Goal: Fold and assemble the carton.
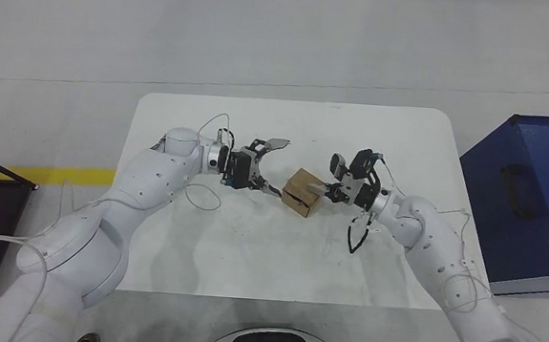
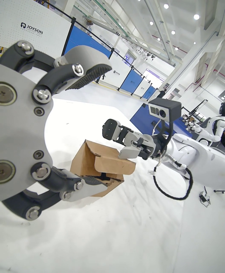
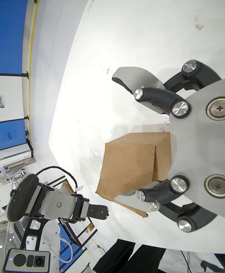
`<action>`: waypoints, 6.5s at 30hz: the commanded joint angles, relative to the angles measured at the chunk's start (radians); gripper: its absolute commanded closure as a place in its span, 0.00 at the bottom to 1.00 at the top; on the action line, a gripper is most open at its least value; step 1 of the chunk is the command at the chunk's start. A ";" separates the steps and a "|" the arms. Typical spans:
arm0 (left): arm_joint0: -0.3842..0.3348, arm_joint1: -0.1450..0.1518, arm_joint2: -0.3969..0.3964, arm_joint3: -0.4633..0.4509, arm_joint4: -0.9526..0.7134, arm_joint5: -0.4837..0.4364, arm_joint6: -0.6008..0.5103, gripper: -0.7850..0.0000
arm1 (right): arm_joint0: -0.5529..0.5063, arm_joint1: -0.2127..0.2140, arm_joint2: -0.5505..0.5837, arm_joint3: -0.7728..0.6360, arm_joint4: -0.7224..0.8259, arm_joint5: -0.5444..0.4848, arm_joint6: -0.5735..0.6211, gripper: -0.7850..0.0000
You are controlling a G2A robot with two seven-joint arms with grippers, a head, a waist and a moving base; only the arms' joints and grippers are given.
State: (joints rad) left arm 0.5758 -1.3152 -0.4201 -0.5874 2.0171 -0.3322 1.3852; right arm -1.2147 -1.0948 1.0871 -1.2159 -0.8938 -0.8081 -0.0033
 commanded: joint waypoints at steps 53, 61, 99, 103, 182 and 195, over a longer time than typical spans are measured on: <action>0.003 -0.015 -0.013 -0.046 0.110 0.090 -0.191 0.00 | -0.026 -0.009 0.010 0.066 0.424 -0.123 0.251 0.45; -0.005 -0.010 -0.024 -0.065 0.138 0.127 -0.231 0.00 | -0.053 0.000 0.014 0.044 0.430 -0.162 0.295 0.45; -0.046 -0.009 0.016 -0.075 0.342 0.062 -0.306 0.00 | -0.079 0.007 0.034 0.027 0.396 -0.195 0.228 0.38; -0.055 -0.029 0.013 -0.055 0.306 0.077 -0.296 0.00 | -0.095 0.009 0.034 0.016 0.386 -0.204 0.217 0.40; -0.076 -0.053 -0.092 0.080 0.091 0.191 0.046 0.00 | -0.167 -0.001 0.092 -0.075 0.307 0.088 0.073 0.00; -0.073 -0.005 -0.121 0.075 0.043 -0.224 -0.121 0.00 | -0.206 0.002 0.114 -0.115 0.261 0.102 0.027 0.00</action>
State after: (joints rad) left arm 0.5018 -1.3271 -0.5372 -0.4999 2.0696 -0.5143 1.2812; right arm -1.4149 -1.0937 1.1982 -1.3262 -0.6084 -0.7206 0.0289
